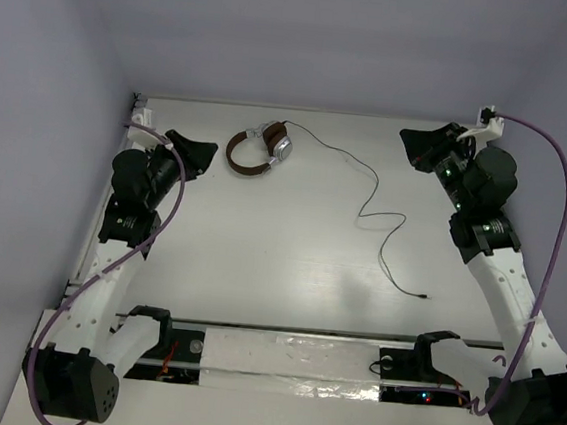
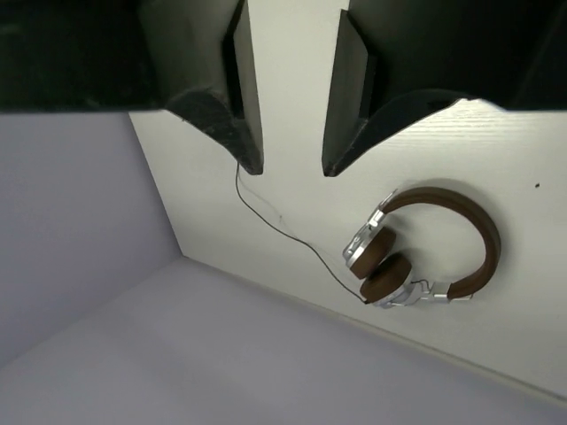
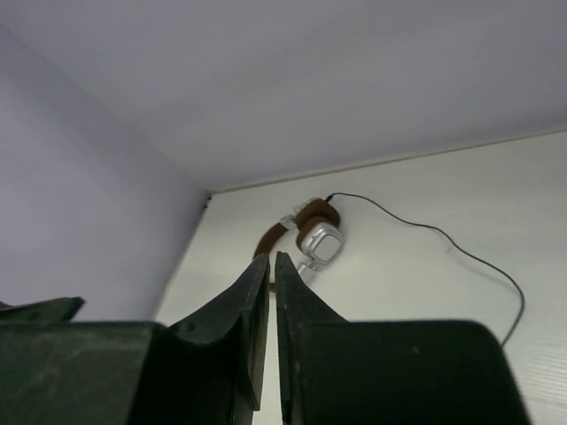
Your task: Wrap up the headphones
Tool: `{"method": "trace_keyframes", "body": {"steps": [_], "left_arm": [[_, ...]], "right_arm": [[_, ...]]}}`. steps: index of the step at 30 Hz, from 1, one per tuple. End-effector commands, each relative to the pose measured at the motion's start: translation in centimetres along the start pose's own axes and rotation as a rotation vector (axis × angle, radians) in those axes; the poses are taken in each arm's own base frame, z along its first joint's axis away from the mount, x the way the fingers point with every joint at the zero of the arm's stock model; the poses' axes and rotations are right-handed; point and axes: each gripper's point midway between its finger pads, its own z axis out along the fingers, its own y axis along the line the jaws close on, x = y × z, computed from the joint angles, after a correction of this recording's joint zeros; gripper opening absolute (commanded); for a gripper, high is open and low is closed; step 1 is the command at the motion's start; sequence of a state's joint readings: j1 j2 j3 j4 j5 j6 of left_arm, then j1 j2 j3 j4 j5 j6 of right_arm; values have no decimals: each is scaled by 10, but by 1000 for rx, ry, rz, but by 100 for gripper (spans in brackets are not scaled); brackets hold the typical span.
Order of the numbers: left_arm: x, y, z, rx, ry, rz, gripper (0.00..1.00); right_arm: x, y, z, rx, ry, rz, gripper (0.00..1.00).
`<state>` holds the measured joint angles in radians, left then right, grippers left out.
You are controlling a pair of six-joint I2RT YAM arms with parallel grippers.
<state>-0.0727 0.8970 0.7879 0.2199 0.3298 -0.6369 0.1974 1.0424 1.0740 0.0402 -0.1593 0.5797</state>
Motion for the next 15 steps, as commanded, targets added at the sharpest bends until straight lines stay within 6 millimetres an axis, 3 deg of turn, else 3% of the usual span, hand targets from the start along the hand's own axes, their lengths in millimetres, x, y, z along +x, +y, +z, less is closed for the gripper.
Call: {"method": "trace_keyframes", "body": {"steps": [1,3,4,5,7,8,10,12,13,14,15], "left_arm": [[-19,-4,5,-15,-63,-3,28],[-14,6,14,-71,-47,-14,14],[-9,10,18,-96,-34,-12,4],[-7,22,21,-173,-41,-13,1],[10,18,32,-225,-14,-9,0],[6,38,30,-362,-75,7,0],[18,52,39,-449,-75,20,0],[32,79,51,-556,-48,39,0],[44,108,61,-680,-19,77,0],[44,108,61,-682,-18,78,0],[52,116,74,-706,8,88,3]], "right_arm": [[-22,27,2,-98,-21,-41,11],[-15,29,10,-120,21,-42,1],[-13,29,11,-124,29,-41,0],[-15,27,13,-114,19,-40,0],[-15,28,16,-110,9,-37,0],[-17,24,18,-90,3,-33,0],[-11,26,24,-81,21,-41,0],[1,25,30,-59,50,-48,0],[7,22,35,-34,59,-61,0],[7,22,35,-34,59,-61,0],[12,26,35,-41,68,-61,0]]}}
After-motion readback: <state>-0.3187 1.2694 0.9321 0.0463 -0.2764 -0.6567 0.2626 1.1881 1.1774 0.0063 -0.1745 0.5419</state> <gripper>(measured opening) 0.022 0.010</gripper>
